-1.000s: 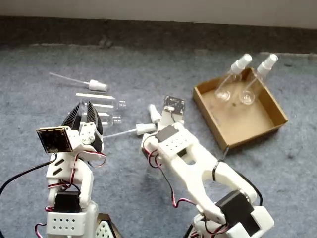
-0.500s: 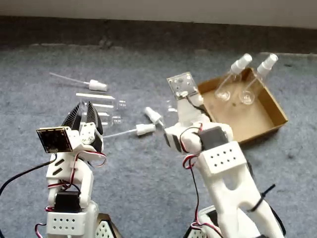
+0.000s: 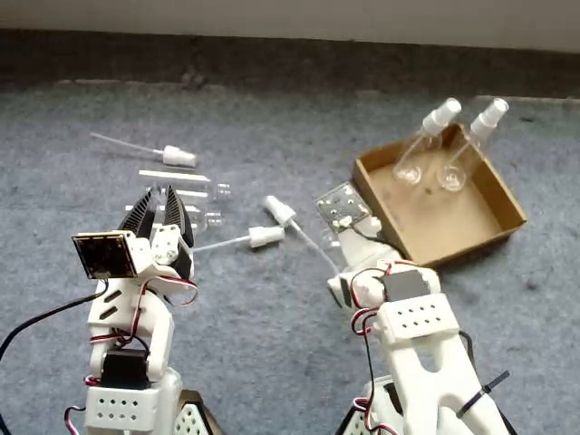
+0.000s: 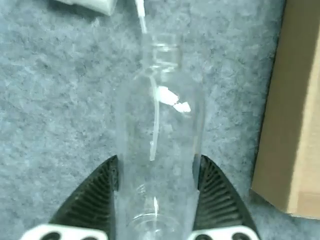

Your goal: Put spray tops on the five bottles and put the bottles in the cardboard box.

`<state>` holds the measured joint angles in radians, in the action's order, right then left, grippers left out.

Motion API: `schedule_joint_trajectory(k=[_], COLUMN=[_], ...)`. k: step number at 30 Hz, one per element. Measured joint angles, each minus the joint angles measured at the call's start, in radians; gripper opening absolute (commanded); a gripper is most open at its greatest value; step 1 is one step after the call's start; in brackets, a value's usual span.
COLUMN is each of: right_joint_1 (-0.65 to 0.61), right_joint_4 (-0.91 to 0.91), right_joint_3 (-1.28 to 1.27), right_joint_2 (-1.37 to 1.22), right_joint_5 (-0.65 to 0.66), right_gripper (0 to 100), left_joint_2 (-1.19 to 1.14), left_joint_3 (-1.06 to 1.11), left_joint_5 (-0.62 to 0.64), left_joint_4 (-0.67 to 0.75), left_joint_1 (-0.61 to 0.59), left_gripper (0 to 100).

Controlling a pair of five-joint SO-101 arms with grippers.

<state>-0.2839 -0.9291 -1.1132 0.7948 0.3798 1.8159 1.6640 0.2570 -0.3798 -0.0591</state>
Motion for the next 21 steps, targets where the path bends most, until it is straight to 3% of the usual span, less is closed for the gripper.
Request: schedule_joint_trajectory(k=[11, 21], right_joint_1=[0.066, 0.068], right_joint_4=[-0.081, -0.081], right_joint_3=[0.098, 0.281], right_joint_2=[-0.006, -0.396], right_joint_5=[0.02, 0.02], right_gripper=[4.7, 9.5], left_joint_2=[0.0, 0.0], left_joint_3=[0.0, 0.0], left_joint_5=[0.0, 0.0], left_joint_4=[0.0, 0.0], left_joint_1=[0.003, 0.003], left_gripper=[3, 3])
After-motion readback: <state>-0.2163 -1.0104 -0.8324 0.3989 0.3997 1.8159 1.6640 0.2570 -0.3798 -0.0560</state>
